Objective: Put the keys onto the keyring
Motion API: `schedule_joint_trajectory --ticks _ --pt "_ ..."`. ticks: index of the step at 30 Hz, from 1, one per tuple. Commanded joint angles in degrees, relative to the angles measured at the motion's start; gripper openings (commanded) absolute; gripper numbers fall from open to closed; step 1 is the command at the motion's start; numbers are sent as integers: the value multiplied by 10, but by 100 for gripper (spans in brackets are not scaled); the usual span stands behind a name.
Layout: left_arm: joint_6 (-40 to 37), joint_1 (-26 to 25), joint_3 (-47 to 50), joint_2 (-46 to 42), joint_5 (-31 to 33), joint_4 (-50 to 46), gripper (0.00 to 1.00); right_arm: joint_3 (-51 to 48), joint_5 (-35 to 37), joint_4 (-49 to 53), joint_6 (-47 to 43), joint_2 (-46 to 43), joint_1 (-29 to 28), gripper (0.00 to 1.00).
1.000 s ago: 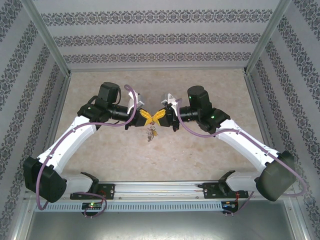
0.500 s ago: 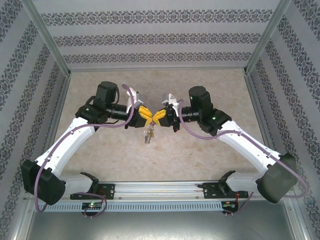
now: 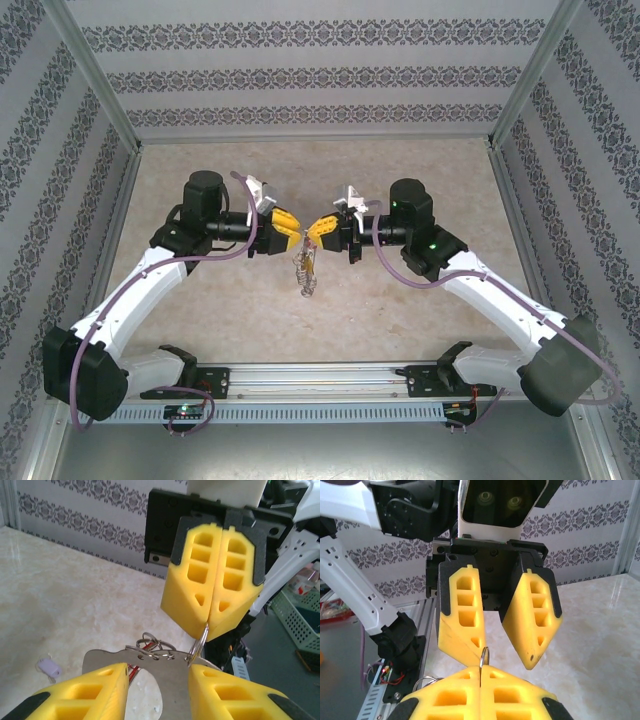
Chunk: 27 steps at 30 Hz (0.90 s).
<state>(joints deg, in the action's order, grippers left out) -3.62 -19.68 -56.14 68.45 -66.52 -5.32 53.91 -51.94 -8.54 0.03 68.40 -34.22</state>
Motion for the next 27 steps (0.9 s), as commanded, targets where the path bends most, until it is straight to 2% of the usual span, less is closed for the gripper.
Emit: schedule_joint_trajectory --ticks 1,7,10,14,17,19,21,25,27 --pt "59 9 9 -13 -31 99 36 -11 -18 -74 28 -15 1 0" --pt "86 9 17 -9 -47 139 32 -19 -17 -98 43 -14 1 0" --pt "99 9 22 -3 -54 159 26 -20 -16 -103 46 -13 1 0" --pt "120 9 27 0 -60 192 25 -22 -18 -111 52 -10 2 0" --pt "157 9 34 5 -70 241 18 -25 -16 -115 54 -11 1 0" --pt "168 9 37 6 -74 258 9 -26 -17 -116 55 -11 1 0" --pt "171 9 37 7 -77 262 0 -28 -15 -120 56 -12 1 0" --pt "169 9 35 1 -78 255 0 -29 -7 -110 55 -14 1 0" --pt "140 9 23 -5 -73 214 0 -27 13 -78 41 -20 1 1"
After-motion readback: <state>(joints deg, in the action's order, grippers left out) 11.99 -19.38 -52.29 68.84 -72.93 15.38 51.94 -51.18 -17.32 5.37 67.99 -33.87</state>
